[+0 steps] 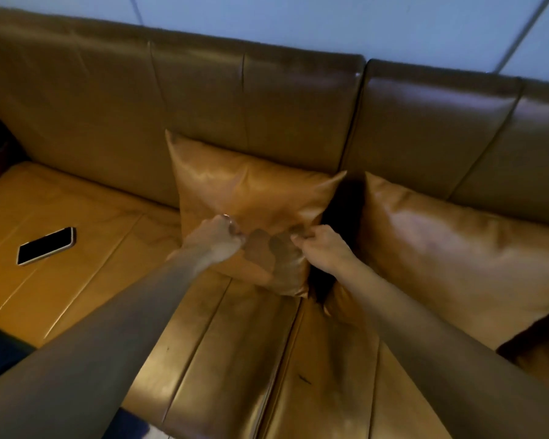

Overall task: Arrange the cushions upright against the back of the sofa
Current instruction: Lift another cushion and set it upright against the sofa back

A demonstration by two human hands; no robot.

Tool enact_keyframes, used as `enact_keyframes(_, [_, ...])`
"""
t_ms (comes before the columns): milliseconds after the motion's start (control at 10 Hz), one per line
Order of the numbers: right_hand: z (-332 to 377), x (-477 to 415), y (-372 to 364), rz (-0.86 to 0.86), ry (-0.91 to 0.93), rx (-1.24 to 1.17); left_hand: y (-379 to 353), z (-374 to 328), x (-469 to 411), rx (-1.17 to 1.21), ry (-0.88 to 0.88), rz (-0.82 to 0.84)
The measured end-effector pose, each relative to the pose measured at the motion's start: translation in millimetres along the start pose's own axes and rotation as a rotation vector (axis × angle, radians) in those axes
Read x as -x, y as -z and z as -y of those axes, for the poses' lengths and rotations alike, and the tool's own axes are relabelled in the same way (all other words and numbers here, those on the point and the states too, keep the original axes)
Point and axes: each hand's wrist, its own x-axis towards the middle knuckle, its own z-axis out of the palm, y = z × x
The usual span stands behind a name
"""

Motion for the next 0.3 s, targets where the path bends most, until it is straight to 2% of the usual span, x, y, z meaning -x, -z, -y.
enact_keyframes(100, [3.8, 27.4, 22.8, 0.088, 0.055, 0.022, 7.5, -32.6, 29.3, -0.170, -0.008, 0.010])
enact_keyframes(200, [13.2, 84.7, 70.8, 0.135, 0.119, 0.115, 19.8, -89.9, 75.3, -0.327, -0.068, -0.071])
enact_keyframes(300, [21.9, 127.1, 107.3, 0.120, 0.147, 0.215, 34.1, -127.5, 107.7, -0.348, -0.135, -0.076])
